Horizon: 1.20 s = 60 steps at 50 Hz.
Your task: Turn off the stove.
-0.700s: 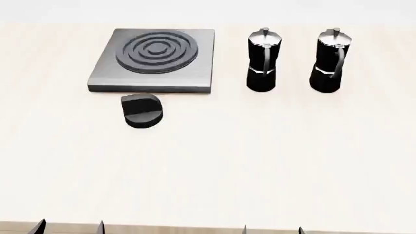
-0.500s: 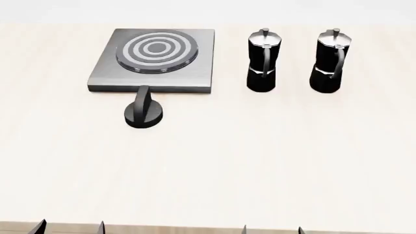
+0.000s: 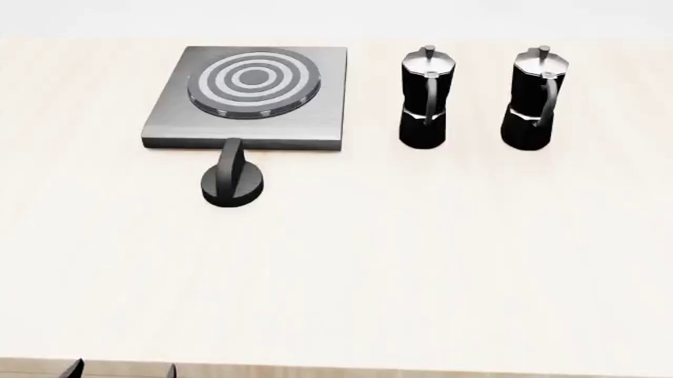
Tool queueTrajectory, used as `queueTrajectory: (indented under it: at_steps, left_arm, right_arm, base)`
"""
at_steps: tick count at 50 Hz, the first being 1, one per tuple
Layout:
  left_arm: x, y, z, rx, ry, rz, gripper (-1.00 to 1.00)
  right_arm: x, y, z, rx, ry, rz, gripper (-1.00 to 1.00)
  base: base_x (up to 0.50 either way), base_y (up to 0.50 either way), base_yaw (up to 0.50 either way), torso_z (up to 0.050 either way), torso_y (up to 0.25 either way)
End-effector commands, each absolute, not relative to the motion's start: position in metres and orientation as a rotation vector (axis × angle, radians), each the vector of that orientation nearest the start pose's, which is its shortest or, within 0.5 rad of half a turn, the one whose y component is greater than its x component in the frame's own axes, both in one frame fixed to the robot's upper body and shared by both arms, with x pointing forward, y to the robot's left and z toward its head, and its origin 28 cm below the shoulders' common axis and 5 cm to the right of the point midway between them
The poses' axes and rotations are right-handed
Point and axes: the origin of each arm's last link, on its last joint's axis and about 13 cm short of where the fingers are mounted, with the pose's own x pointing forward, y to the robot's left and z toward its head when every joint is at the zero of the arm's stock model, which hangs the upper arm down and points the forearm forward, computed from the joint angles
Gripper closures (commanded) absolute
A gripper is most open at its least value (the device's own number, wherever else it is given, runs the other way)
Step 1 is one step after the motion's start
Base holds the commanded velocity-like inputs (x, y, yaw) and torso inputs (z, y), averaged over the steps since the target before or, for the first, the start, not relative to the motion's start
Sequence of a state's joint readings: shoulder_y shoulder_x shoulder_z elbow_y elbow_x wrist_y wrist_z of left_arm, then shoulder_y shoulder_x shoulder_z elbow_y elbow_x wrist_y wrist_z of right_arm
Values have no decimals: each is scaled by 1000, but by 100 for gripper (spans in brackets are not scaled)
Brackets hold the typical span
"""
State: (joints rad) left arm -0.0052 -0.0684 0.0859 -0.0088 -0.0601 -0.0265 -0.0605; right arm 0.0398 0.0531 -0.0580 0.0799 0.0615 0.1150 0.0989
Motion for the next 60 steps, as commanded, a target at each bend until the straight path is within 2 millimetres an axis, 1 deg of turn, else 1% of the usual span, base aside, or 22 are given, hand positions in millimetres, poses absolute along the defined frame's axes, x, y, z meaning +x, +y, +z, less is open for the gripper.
queueTrajectory:
  at_steps: [1,6,10,11,18,22,41,42,43,49,60]
  left_arm:
    - [210,205,9,25,39,-35,-100]
    - [212,205,10,41,27,-32,-100]
    - [218,208,12,55,22,-9,-100]
    - [222,210,12,76,10,8,-100]
    - [233,216,13,108,-36,41,-100]
    - [230,214,13,127,-71,33,-100]
    - [229,214,13,125,-59,24,-100]
    - [241,230,40,88,-169,236,-100]
    - [228,213,14,129,-62,26,-100]
    - [227,211,6,145,-60,7,-100]
    - [225,209,0,167,-58,-14,-100]
  right_arm:
    - [210,-100,12,49,4,-38,-100]
    - [208,-96,17,59,-36,-6,-100]
    - [204,-94,22,131,-83,27,-100]
    - [200,-95,21,122,-68,-4,-100]
    - [194,-96,24,111,-98,1,-100]
    - [194,-94,25,65,-92,15,-100]
    - [196,-95,26,70,-115,4,-100]
    - [183,-88,74,-6,-277,17,-100]
    - [196,-95,26,69,-115,3,-100]
    - [196,-96,24,77,-106,-1,-100]
    - [196,-95,24,75,-106,1,-100]
  base:
    - [0,0,0,0,0]
    - [0,0,0,0,0]
    - [0,0,0,0,0]
    - [0,0,0,0,0]
    - [0,0,0,0,0]
    - [0,0,0,0,0]
    - [0,0,0,0,0]
    - [0,0,0,0,0]
    - [0,0,0,0,0]
    - [0,0,0,0,0]
    - [0,0,0,0,0]
